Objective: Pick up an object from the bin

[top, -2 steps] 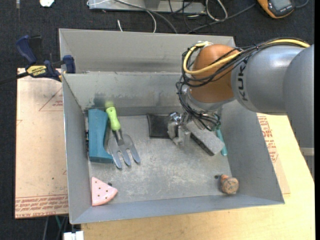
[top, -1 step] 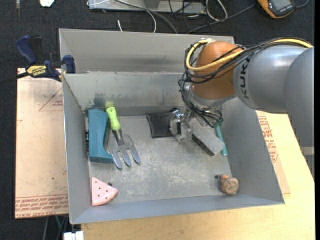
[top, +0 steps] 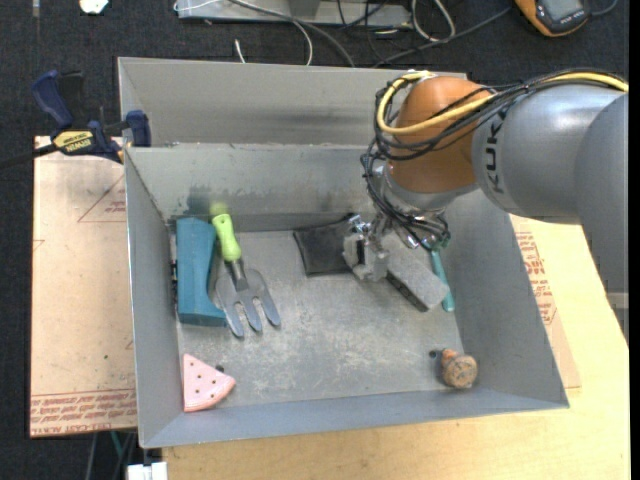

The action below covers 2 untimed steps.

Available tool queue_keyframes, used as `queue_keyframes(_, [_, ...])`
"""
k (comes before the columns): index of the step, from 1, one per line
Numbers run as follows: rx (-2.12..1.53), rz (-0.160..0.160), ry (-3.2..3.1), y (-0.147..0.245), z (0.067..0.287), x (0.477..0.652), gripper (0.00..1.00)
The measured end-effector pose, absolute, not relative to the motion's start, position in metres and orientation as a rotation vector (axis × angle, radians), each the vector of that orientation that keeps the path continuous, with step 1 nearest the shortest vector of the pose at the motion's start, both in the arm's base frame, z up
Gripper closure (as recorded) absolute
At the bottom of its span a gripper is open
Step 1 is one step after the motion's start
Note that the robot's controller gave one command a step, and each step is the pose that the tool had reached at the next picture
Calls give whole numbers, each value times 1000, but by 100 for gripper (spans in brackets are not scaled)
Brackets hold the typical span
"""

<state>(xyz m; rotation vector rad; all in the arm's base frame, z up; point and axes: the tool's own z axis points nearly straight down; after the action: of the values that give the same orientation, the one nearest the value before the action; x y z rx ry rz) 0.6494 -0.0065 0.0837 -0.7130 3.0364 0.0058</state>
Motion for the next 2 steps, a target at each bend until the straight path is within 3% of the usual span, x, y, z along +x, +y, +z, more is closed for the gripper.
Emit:
queue_keyframes(1, [-682,3,3040,-19,118,658,100])
queue_keyframes(2, [-800,5,3015,-30,99,653,100])
